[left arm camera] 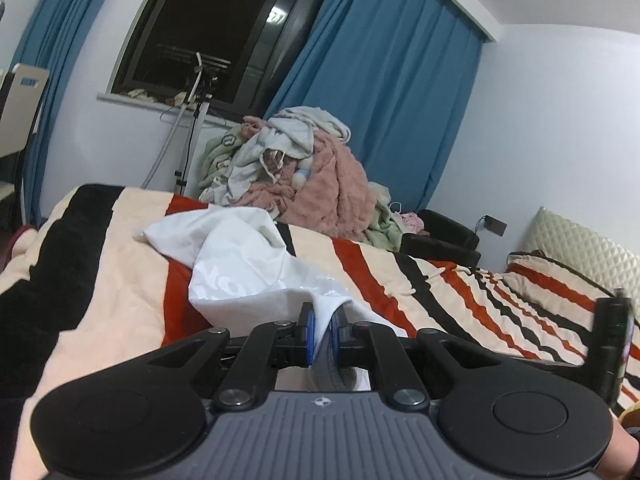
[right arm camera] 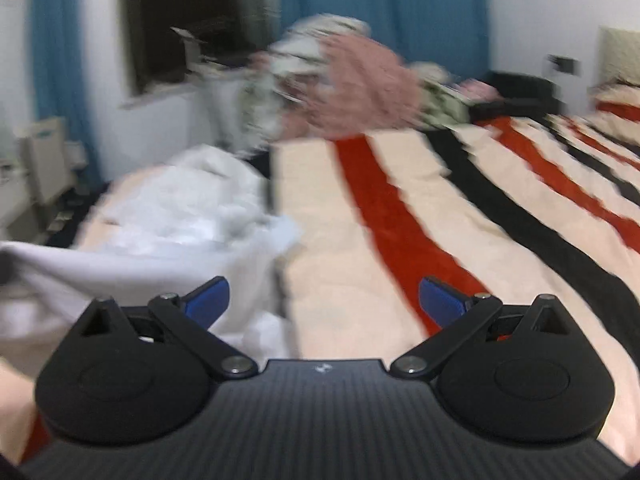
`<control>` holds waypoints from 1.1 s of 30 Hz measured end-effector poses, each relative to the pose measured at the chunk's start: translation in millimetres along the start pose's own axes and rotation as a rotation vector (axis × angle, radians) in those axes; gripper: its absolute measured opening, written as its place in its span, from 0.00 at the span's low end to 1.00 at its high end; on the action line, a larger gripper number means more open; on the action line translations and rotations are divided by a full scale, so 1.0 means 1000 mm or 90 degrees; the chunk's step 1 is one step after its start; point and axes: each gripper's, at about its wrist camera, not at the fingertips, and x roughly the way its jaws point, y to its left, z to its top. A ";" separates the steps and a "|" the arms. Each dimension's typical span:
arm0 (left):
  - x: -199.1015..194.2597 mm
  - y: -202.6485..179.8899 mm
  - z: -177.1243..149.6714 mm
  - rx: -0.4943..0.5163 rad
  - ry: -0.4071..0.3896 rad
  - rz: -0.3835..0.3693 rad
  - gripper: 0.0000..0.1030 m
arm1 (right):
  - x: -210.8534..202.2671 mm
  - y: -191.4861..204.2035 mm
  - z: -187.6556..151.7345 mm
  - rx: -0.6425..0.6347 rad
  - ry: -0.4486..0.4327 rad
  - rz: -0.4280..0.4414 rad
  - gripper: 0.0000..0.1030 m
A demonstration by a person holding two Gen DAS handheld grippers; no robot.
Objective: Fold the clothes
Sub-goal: 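Lift the sweatshirt with both grippers and shake it out above the bed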
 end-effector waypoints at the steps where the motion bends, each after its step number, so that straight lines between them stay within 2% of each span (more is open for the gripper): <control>1: -0.001 0.001 0.000 -0.002 0.001 -0.001 0.09 | -0.002 0.010 -0.002 -0.028 -0.001 0.028 1.00; 3: -0.001 0.001 0.000 -0.002 0.001 0.000 0.09 | -0.009 0.034 -0.013 -0.100 0.005 0.071 1.00; 6: -0.001 0.001 -0.001 0.001 0.002 0.002 0.09 | -0.008 0.063 -0.030 -0.201 0.007 0.091 1.00; 7: -0.001 0.000 -0.002 0.002 0.002 0.003 0.09 | -0.005 0.072 -0.035 -0.231 0.008 0.089 1.00; 9: 0.001 -0.001 -0.003 0.008 0.004 0.005 0.09 | 0.010 0.081 -0.041 -0.261 0.016 0.040 1.00; 11: 0.002 0.000 -0.003 0.010 0.007 0.015 0.09 | 0.020 0.073 -0.035 -0.235 0.010 -0.022 1.00; 13: 0.004 0.001 -0.005 0.009 0.016 0.025 0.09 | 0.018 0.050 -0.021 -0.141 -0.017 -0.069 1.00; 15: 0.008 0.000 -0.008 0.011 0.032 0.021 0.09 | 0.003 0.026 -0.009 -0.051 -0.067 -0.082 1.00; 17: 0.010 -0.004 -0.011 0.024 0.033 0.022 0.09 | -0.008 0.015 -0.004 -0.020 -0.102 -0.114 1.00; 18: 0.009 -0.006 -0.012 0.030 0.030 0.026 0.08 | -0.010 0.012 -0.003 -0.015 -0.106 -0.131 1.00; 20: 0.006 -0.005 -0.012 0.025 0.019 0.032 0.08 | -0.002 0.004 -0.007 -0.022 -0.054 -0.153 1.00; 22: 0.004 0.001 -0.009 0.004 0.014 0.041 0.08 | 0.014 -0.006 -0.012 0.011 0.008 -0.147 1.00; 23: 0.004 0.004 -0.008 -0.006 0.016 0.046 0.08 | 0.017 -0.012 -0.011 0.034 0.016 -0.149 1.00; 25: 0.007 0.012 -0.009 -0.030 0.037 0.045 0.09 | 0.011 -0.016 -0.005 0.049 -0.018 -0.147 1.00; 29: 0.018 0.018 -0.014 -0.031 0.077 0.062 0.10 | -0.011 0.010 0.016 -0.052 -0.160 -0.122 1.00; 31: 0.022 0.023 -0.017 -0.038 0.094 0.067 0.14 | -0.009 0.021 0.028 -0.093 -0.183 -0.089 1.00; 33: 0.023 0.026 -0.018 -0.041 0.099 0.081 0.24 | -0.004 0.027 0.040 -0.115 -0.186 -0.043 1.00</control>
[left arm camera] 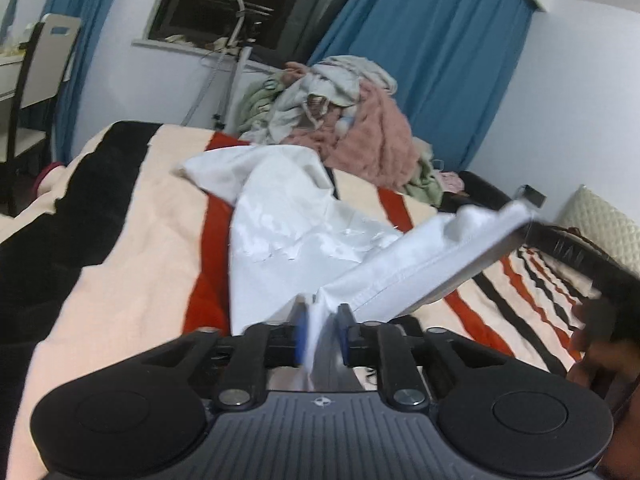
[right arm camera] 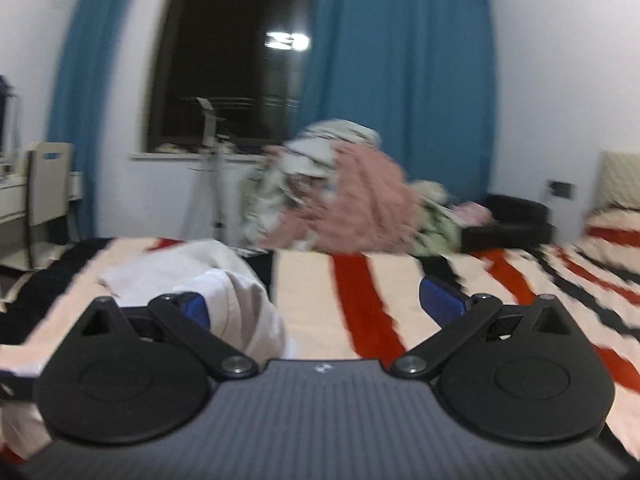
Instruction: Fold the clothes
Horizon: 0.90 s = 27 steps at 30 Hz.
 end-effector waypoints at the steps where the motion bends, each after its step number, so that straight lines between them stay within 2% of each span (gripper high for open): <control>1: -0.001 0.000 0.000 0.006 -0.002 0.010 0.27 | 0.004 0.000 0.004 -0.007 0.001 0.021 1.00; 3: -0.006 -0.001 0.001 0.021 -0.003 0.028 0.47 | 0.009 0.001 0.012 -0.016 0.001 0.042 1.00; 7: -0.021 -0.017 -0.003 0.079 -0.030 0.036 0.65 | 0.015 -0.007 0.018 0.006 0.017 0.071 1.00; 8: -0.022 -0.027 -0.006 0.107 -0.040 0.038 0.76 | 0.013 -0.008 0.018 0.019 0.026 0.075 1.00; 9: -0.024 -0.037 -0.009 0.135 -0.050 0.039 0.80 | 0.012 -0.009 0.018 0.031 0.033 0.079 1.00; 13: -0.006 -0.069 -0.022 0.211 -0.052 0.052 0.80 | 0.008 -0.012 0.015 0.060 0.049 0.093 1.00; 15: 0.013 -0.078 -0.025 0.216 -0.057 0.099 0.80 | 0.010 -0.013 0.014 0.065 0.048 0.093 1.00; 17: 0.025 -0.076 -0.025 0.199 -0.086 0.156 0.80 | 0.012 -0.016 0.012 0.072 0.049 0.092 1.00; 19: 0.026 -0.064 -0.019 0.139 -0.123 0.207 0.80 | 0.011 -0.022 0.009 0.085 0.045 0.080 1.00; 21: 0.018 -0.043 -0.012 0.049 -0.146 0.230 0.81 | 0.010 -0.028 0.006 0.094 0.038 0.058 1.00; 24: -0.001 -0.016 -0.005 -0.041 -0.164 0.257 0.83 | 0.006 -0.032 0.002 0.100 0.029 0.027 1.00; 27: -0.019 -0.005 0.000 -0.067 -0.150 0.249 0.86 | 0.002 -0.033 0.001 0.097 0.013 0.004 1.00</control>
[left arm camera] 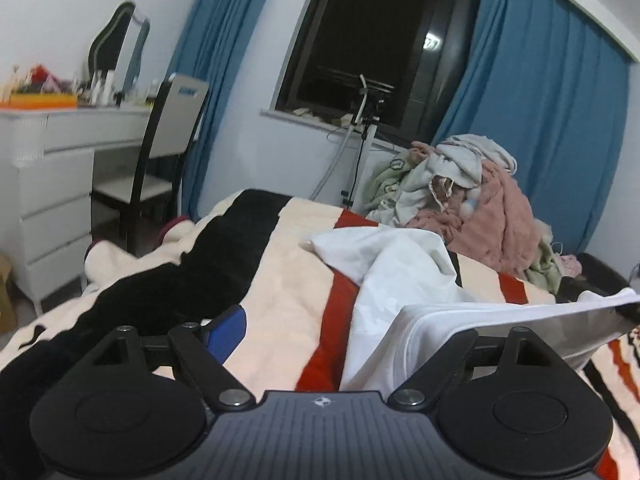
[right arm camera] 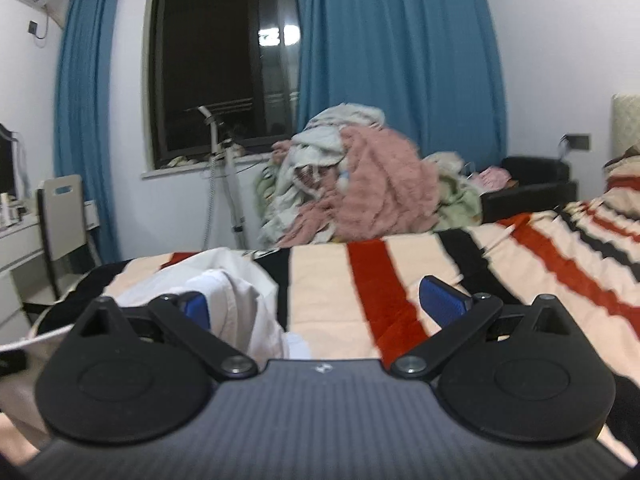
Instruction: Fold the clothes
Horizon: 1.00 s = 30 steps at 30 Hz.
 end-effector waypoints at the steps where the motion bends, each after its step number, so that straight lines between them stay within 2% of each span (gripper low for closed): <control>1: -0.003 0.000 0.000 0.008 0.010 0.004 0.86 | -0.002 0.000 -0.001 -0.007 -0.011 -0.011 1.00; 4: -0.011 -0.007 0.000 0.049 0.021 0.018 0.86 | -0.009 0.001 -0.003 -0.023 -0.038 -0.042 1.00; 7: -0.023 -0.008 0.002 0.056 -0.002 0.015 0.86 | -0.016 0.000 -0.005 -0.041 -0.061 -0.074 1.00; 10: -0.046 -0.005 0.010 0.032 -0.064 -0.039 0.86 | -0.034 -0.001 -0.004 -0.063 -0.113 -0.103 1.00; 13: -0.064 0.003 0.021 -0.007 -0.111 -0.110 0.86 | -0.049 -0.005 0.002 -0.053 -0.132 -0.097 1.00; 14: -0.065 0.008 0.022 -0.027 -0.098 -0.135 0.86 | -0.052 -0.007 0.003 -0.047 -0.131 -0.094 1.00; 16: -0.062 0.011 0.021 -0.048 -0.067 -0.139 0.86 | -0.057 -0.010 0.003 -0.042 -0.130 -0.089 1.00; 19: -0.049 0.000 0.010 0.016 -0.012 -0.044 0.89 | -0.057 -0.007 -0.001 -0.060 -0.124 -0.094 1.00; 21: -0.033 -0.005 -0.001 0.055 0.046 0.031 0.89 | -0.050 -0.004 -0.007 -0.081 -0.112 -0.102 1.00; 24: -0.010 -0.007 -0.014 0.083 0.127 0.099 0.89 | -0.030 0.002 -0.021 -0.106 -0.044 -0.107 1.00; 25: -0.004 -0.004 -0.015 0.082 0.136 0.105 0.89 | -0.025 0.001 -0.026 -0.104 -0.024 -0.111 1.00; 27: -0.009 -0.005 -0.015 0.072 0.122 0.101 0.89 | -0.020 -0.002 -0.033 -0.099 -0.009 -0.121 1.00; 30: -0.026 -0.011 0.000 0.070 0.055 0.079 0.89 | -0.023 -0.003 -0.024 -0.100 -0.023 -0.132 1.00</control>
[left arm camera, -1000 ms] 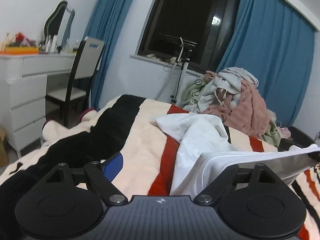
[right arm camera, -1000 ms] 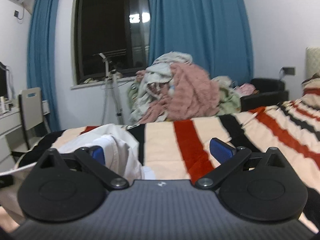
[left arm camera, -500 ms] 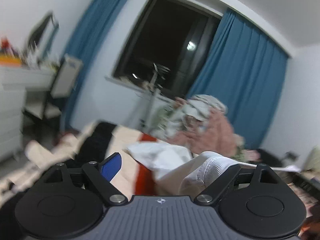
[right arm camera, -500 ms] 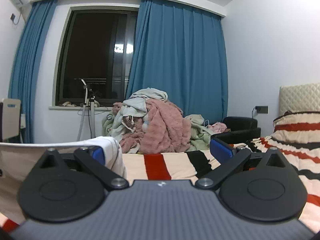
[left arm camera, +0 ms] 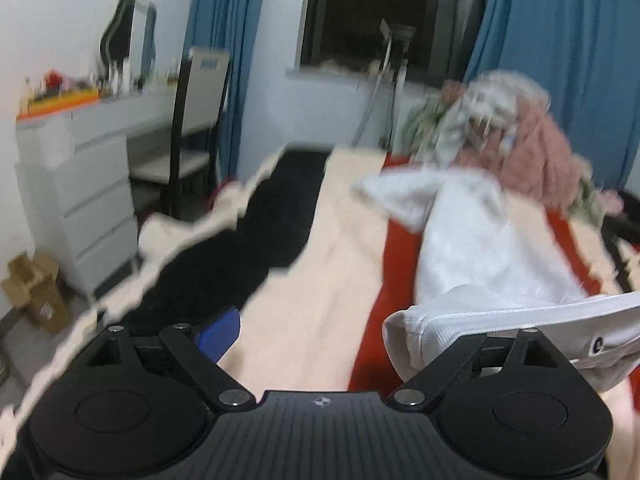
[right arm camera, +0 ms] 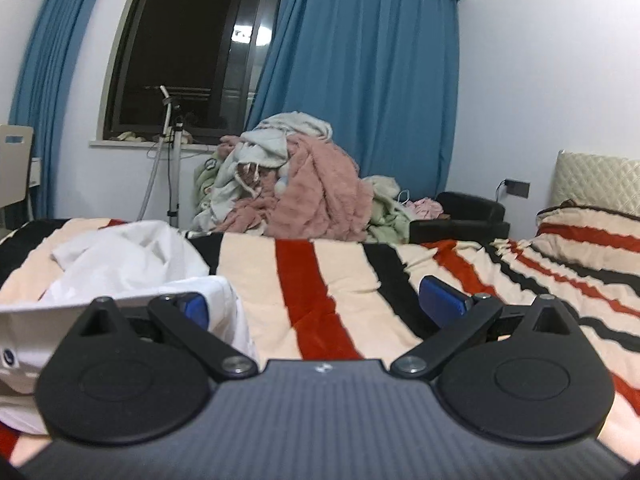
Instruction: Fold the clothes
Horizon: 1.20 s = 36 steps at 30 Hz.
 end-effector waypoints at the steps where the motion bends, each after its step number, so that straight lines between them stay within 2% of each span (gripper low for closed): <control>1: -0.012 0.000 0.011 -0.006 -0.026 -0.011 0.89 | -0.003 -0.003 0.010 0.007 -0.009 0.000 1.00; 3: -0.036 -0.001 0.033 -0.018 -0.077 -0.030 0.89 | -0.012 -0.010 0.040 0.031 -0.035 0.009 1.00; 5: -0.060 0.004 0.070 -0.046 -0.120 -0.035 0.89 | -0.027 -0.019 0.078 0.045 -0.075 0.027 1.00; 8: -0.117 0.000 0.119 -0.083 -0.213 -0.061 0.89 | -0.062 -0.034 0.142 0.064 -0.178 0.039 1.00; 10: -0.154 -0.006 0.152 -0.084 -0.273 -0.072 0.89 | -0.081 -0.045 0.183 0.079 -0.227 0.048 1.00; 14: -0.227 -0.016 0.220 -0.078 -0.362 -0.108 0.89 | -0.114 -0.073 0.265 0.114 -0.290 0.075 1.00; 19: -0.313 -0.019 0.290 -0.082 -0.429 -0.157 0.89 | -0.156 -0.110 0.346 0.150 -0.329 0.132 1.00; 21: -0.341 -0.017 0.311 -0.096 -0.445 -0.193 0.89 | -0.172 -0.122 0.370 0.157 -0.352 0.146 1.00; 24: -0.374 -0.022 0.332 -0.090 -0.474 -0.203 0.89 | -0.187 -0.133 0.397 0.143 -0.390 0.148 1.00; 27: -0.383 -0.031 0.347 -0.085 -0.474 -0.206 0.91 | -0.190 -0.138 0.413 0.114 -0.406 0.145 1.00; 30: -0.360 -0.045 0.353 -0.083 -0.428 -0.209 0.91 | -0.168 -0.137 0.410 0.087 -0.374 0.148 1.00; 33: -0.301 -0.064 0.347 -0.072 -0.370 -0.199 0.91 | -0.129 -0.129 0.390 0.054 -0.320 0.143 1.00; 36: -0.218 -0.080 0.331 -0.064 -0.311 -0.191 0.91 | -0.071 -0.111 0.357 0.024 -0.243 0.138 1.00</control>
